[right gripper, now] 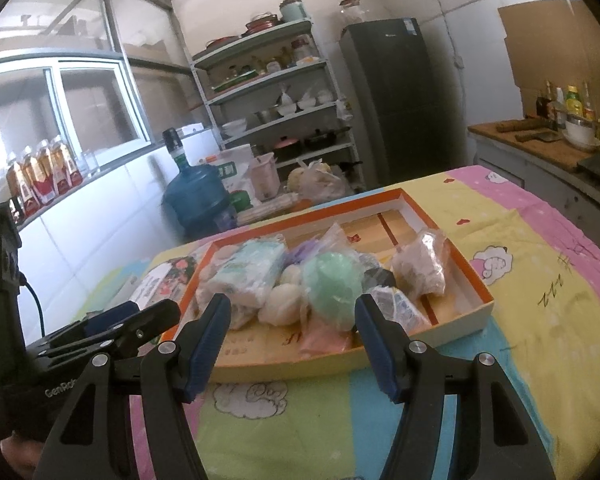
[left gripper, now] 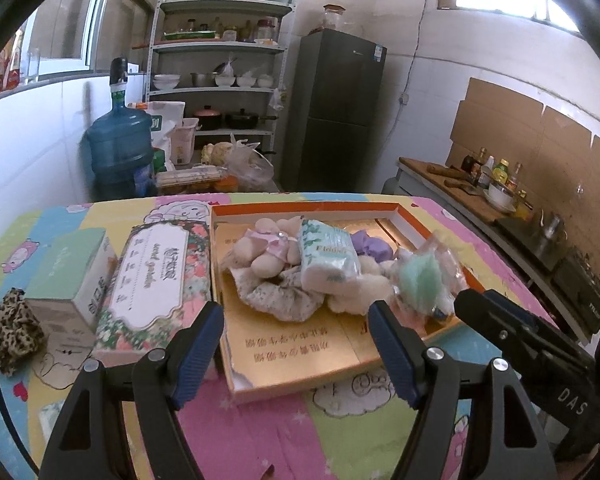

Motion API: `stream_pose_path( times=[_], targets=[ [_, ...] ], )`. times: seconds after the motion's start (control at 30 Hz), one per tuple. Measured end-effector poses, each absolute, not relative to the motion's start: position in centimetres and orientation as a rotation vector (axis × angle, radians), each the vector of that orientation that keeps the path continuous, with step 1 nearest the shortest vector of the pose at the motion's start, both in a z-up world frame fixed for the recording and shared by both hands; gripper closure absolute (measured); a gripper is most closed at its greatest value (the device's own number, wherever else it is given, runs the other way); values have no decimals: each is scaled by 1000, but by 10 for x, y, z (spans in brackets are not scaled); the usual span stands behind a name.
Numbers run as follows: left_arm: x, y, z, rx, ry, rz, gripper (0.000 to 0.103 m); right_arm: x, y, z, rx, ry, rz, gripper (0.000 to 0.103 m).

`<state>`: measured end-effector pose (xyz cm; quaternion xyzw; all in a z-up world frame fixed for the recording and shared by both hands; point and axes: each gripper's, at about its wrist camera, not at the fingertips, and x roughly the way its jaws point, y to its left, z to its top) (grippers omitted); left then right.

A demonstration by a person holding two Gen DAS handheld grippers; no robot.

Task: Organize soft objects
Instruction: 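Withdraw both grippers from the box toward the leopard scrunchie and tissue pack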

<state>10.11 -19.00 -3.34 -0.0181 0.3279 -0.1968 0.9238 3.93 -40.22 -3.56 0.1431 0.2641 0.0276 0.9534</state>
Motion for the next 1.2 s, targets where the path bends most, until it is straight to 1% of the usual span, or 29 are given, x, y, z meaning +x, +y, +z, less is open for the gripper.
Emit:
stream_pose_path(
  times=[0.7,1.2],
  targets=[
    [64,-135,-32,-41,666,-348,29,16,-343,-32,229,558,118,37],
    [51,-61,-31,-81,632,-250,29,15,-278,-39,184,604,213,37]
  ],
)
